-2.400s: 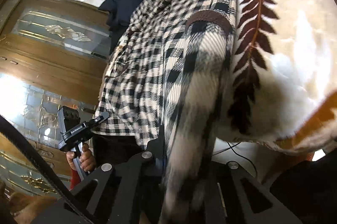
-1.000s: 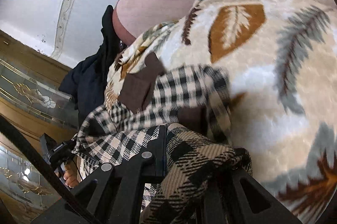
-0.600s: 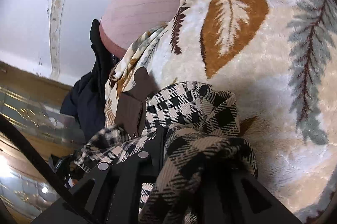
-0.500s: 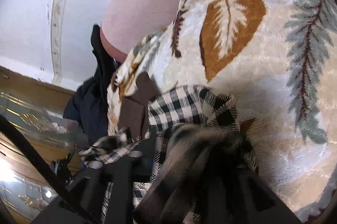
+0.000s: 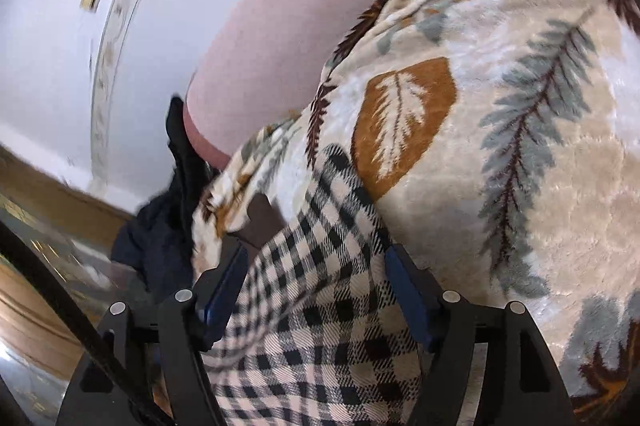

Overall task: Fold large clothes
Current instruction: 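Lower the folded hem onto the shirt and open both grippers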

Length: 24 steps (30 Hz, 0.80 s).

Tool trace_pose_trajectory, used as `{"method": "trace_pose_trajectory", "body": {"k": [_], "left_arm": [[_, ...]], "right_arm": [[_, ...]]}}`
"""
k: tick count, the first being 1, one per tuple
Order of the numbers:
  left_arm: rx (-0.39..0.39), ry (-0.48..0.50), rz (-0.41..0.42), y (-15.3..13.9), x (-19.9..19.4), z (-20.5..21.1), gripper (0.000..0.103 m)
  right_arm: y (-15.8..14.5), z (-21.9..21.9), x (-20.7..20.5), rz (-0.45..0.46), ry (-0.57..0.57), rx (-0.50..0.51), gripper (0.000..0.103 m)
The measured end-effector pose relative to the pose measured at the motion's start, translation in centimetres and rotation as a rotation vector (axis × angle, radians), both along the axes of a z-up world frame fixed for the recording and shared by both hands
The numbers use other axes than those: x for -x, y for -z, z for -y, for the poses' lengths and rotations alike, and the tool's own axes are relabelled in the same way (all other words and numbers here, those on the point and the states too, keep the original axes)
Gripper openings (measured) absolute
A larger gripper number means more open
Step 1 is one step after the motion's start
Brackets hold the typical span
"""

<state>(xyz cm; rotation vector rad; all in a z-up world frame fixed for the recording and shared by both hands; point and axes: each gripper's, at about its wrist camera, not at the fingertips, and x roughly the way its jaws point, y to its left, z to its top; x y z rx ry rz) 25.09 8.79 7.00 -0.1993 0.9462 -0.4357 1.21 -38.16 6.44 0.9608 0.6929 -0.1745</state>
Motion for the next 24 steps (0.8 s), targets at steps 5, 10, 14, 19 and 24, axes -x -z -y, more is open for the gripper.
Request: {"method": "trace_pose_trajectory", "body": {"k": [5,10,14,19,24], "left_arm": [[-0.060,0.054,0.002,0.8,1.5,-0.6,0.070],[-0.136,0.109,0.027,1.5,3.4,-0.3,0.070],[-0.355,0.121,0.053,2.6,4.5,1.9,0.070],[-0.495,0.138,0.052,4.7,4.9,3.5,0.071],[-0.499,0.147,0.070,4.8,5.2,3.5,0.071]], "right_arm": [[-0.5,-1.5,0.1,-0.060,-0.045,0.096,0.076],[-2.4,-5.3,0.0,-0.071,-0.099,0.277,0.059],[-3.6,-11.3,-1.9,-0.019,-0.244,0.369,0.050],[-1.8,-20.2,-4.8,0.024,-0.489,0.335,0.046],[2.8,-22.4,-5.8,-0.066,-0.557,0.347,0.036]]}}
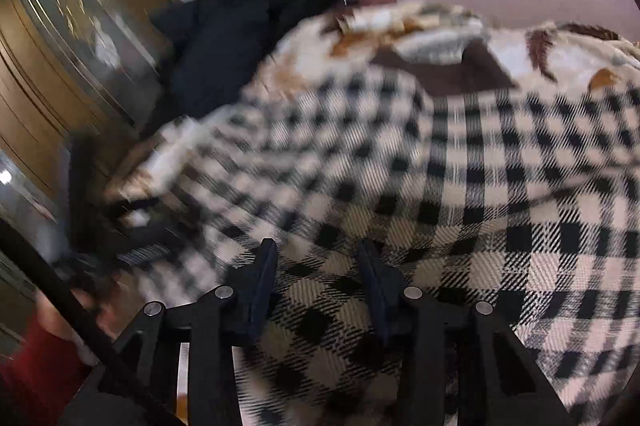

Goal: Fold large clothes

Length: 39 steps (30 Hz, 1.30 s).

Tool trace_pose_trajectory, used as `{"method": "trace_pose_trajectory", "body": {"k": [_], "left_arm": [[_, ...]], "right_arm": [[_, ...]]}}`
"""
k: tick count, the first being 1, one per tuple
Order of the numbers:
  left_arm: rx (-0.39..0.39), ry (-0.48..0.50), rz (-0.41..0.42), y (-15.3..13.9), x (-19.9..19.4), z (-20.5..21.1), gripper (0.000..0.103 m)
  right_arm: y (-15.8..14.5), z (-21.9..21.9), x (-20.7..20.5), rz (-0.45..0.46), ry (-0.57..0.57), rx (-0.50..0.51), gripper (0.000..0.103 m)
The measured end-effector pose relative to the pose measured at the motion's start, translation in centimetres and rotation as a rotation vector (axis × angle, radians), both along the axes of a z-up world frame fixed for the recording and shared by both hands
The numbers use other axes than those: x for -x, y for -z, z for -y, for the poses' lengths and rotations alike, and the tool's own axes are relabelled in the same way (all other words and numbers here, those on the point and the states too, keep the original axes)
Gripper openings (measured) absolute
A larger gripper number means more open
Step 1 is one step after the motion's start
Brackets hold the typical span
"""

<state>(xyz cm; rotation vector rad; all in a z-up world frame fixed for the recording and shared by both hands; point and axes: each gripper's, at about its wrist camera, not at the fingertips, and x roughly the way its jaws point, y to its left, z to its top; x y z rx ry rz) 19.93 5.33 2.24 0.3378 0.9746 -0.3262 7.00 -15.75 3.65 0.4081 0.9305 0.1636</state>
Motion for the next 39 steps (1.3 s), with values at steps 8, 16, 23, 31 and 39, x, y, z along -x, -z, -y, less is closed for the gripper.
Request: {"method": "trace_pose_trajectory", "body": {"k": [8,16,23,31,39], "left_arm": [[0.084,-0.040,-0.025,-0.5,-0.7,-1.5,0.072],[0.154,-0.174,0.050,-3.1,0.7,-6.3,0.072],[0.316,-0.113,0.021,-4.3,6.6,-8.4,0.072],[0.591,-0.149,-0.237,-0.1,10.4,-9.6,0.072],[0.760,-0.182,-0.274,1.6,8.4,-8.9,0.077]], "right_arm": [[1.1,12.0,3.3,-0.076,0.419,-0.032,0.000],[-4.2,16.2,11.1,0.026,0.580,-0.045,0.055],[-3.8,15.6,18.2,-0.013,0.553,-0.215,0.060],[0.8,11.0,22.6,-0.075,0.496,-0.423,0.064],[2.0,8.7,20.8,-0.050,0.487,-0.399,0.064]]}}
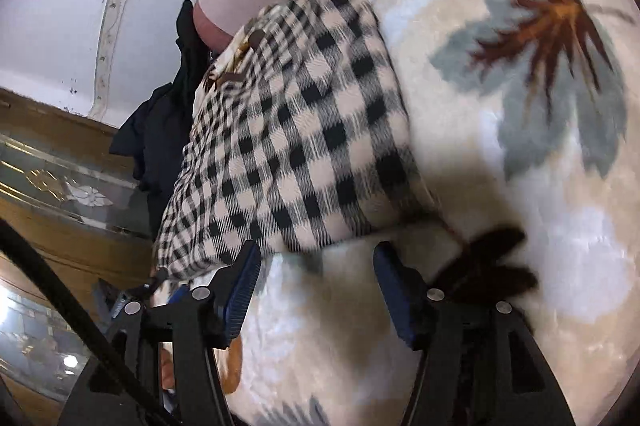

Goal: Fold large clothes

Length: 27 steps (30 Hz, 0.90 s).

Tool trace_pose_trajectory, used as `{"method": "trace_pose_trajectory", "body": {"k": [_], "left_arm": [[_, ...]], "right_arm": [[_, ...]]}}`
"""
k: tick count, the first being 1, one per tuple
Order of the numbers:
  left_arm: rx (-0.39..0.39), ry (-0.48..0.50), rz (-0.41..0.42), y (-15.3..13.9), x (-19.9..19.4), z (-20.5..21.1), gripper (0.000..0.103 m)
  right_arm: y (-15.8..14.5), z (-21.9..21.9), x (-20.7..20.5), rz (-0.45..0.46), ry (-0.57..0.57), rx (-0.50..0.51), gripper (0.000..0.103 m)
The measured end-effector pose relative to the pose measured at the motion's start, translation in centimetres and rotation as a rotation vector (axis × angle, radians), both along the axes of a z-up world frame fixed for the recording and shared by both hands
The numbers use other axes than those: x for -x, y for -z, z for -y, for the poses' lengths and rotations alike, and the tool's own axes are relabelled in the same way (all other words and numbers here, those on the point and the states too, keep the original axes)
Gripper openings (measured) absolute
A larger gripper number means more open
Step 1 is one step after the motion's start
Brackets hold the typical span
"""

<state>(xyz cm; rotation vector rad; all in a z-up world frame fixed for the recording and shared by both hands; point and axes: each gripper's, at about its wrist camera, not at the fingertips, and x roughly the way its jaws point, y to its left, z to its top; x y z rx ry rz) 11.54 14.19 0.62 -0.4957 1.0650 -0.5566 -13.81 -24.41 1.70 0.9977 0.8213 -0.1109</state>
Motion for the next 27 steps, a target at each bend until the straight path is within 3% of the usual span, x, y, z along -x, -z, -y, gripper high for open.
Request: {"method": "trace_pose_trajectory", "body": {"k": [4,11,12,13,15,21,24,27], "left_arm": [[0.079,-0.048,-0.052,0.7,-2.6,0.2,0.078],[0.045,-0.053,-0.041,0.7,-5.1,2.0,0.079],[0.043,-0.059,-0.043,0.7,-5.2,2.1,0.078],[0.037,-0.059,-0.049,0.6,-5.3,2.2,0.076],[0.007,-0.038,-0.086,0.3,-5.6,2.7,0.018],[-0.053,0.024,0.026,-4.5,-2.4,4.5,0.014],[-0.048,0.075,0.025,-5.6,0.0,4.8,0.014],[-0.076,0.092,-0.027,-4.4,1.6,4.8,0.014]], "right_arm": [[0.8,1.2,-1.4,0.019,0.072,-0.042,0.064],[0.8,2.9,-4.5,0.033,0.116,0.019,0.063],[0.8,3.2,-4.7,0.026,0.111,0.027,0.056],[0.9,3.4,-4.7,0.020,0.107,0.024,0.038],[1.4,4.3,-4.4,0.028,0.101,-0.048,0.026],[-1.9,5.7,-2.3,0.105,0.101,-0.021,0.015],[-2.8,7.0,-0.2,0.130,0.138,-0.034,0.013],[-2.7,7.7,1.8,0.104,0.147,-0.022,0.013]]}}
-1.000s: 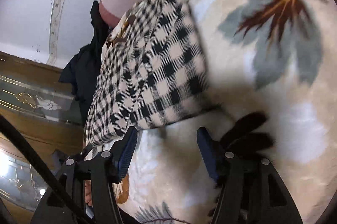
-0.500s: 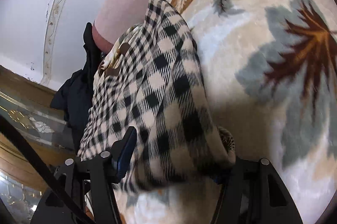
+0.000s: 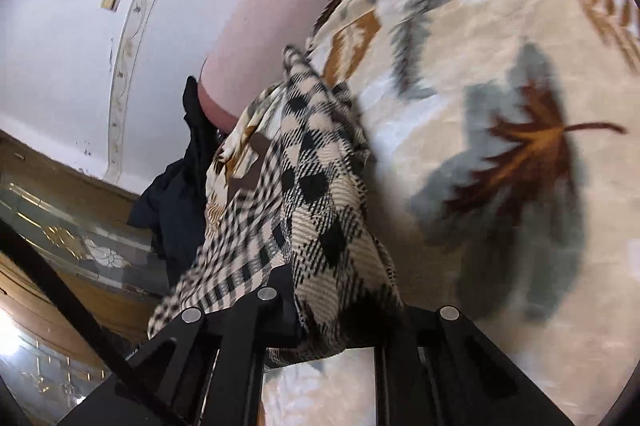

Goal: Fold large clothes

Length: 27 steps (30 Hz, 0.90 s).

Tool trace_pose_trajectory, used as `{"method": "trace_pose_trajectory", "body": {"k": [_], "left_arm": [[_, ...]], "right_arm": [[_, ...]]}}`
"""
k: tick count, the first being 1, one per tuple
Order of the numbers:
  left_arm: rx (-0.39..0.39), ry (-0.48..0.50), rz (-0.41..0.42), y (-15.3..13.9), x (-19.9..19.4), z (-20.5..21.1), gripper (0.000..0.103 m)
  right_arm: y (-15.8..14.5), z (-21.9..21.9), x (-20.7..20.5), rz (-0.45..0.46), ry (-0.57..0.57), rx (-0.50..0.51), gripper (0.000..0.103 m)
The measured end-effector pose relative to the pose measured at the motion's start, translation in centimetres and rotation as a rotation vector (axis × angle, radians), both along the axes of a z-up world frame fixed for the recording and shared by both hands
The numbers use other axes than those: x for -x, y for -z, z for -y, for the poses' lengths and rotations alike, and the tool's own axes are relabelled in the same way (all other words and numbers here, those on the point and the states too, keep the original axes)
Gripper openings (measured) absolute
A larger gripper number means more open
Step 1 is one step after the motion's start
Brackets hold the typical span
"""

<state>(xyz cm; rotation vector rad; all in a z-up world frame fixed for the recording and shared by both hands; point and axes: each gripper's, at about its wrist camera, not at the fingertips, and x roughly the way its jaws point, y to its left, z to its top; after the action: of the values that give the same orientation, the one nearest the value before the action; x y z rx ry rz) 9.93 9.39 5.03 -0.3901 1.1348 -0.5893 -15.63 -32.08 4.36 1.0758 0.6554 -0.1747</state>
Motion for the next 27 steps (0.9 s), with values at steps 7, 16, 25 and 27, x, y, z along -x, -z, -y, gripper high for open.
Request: {"method": "trace_pose_trajectory", "body": {"k": [7,16,25,27], "left_arm": [[0.022,-0.018,-0.127,3.3,-0.3,-3.0,0.019],[-0.015,-0.028,0.066,-1.3,2.6,-4.5,0.020],[-0.157,-0.244,0.133,-1.9,1.4,-7.4,0.037],[-0.136,-0.296,0.123,-1.7,0.9,-9.3,0.046]], "right_arm": [[1.5,1.6,4.1,-0.118,0.093,0.032,0.043],[-3.9,2.3,6.4,-0.061,0.206,0.226,0.044],[-4.3,-4.7,0.7,-0.145,-0.021,0.475,0.044],[-3.8,-5.5,0.1,-0.159,-0.041,0.498,0.044]]}}
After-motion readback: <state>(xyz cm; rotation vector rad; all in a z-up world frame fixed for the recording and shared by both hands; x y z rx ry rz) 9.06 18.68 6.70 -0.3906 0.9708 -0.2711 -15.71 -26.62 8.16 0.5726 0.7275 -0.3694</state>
